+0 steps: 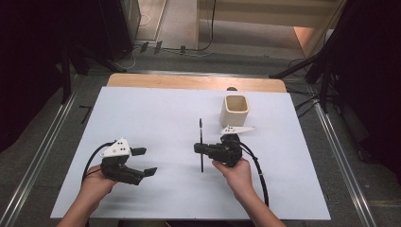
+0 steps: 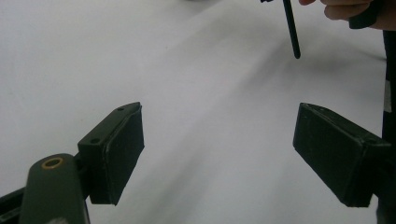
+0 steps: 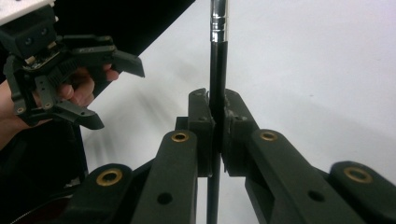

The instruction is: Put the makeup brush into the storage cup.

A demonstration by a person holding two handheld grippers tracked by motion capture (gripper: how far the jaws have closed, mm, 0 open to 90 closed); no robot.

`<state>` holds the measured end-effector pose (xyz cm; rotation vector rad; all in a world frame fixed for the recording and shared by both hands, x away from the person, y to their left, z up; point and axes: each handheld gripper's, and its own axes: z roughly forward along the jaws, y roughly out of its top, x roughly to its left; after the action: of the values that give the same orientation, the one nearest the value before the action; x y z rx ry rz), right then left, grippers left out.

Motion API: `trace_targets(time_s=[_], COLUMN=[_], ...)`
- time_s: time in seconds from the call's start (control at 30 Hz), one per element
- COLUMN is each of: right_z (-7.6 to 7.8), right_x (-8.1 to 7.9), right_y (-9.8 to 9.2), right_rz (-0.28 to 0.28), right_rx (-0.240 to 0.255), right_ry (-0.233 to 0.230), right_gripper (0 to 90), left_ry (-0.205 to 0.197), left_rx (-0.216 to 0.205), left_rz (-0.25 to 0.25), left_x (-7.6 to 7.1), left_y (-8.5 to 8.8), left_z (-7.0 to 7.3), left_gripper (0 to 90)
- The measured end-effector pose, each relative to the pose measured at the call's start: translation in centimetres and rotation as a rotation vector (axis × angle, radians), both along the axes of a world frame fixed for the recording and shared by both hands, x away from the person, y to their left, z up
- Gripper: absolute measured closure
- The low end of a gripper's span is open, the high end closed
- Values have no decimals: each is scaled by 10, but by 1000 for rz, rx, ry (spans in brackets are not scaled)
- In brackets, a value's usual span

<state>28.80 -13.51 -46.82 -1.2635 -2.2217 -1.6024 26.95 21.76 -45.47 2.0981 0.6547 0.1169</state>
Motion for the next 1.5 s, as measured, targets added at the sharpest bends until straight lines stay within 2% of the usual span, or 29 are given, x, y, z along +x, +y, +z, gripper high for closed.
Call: trace_targets(time_s=[0.33,0.57,1.5], right_z=[5,8,21], right_x=[3,6,20], right_y=[-11,-16,-52], right_rz=[-23,-35,-129], right_rx=[3,-11,-26], right_ry=[8,-12,-25], right_gripper=[855,855,855], left_ry=[7,12,19], left_rx=[-3,-9,-6], left_rz=[0,-2,6], left_x=[1,0,-4], left_y=[0,1,5], left_z=[-1,0,-1], left_gripper=[166,167,167])
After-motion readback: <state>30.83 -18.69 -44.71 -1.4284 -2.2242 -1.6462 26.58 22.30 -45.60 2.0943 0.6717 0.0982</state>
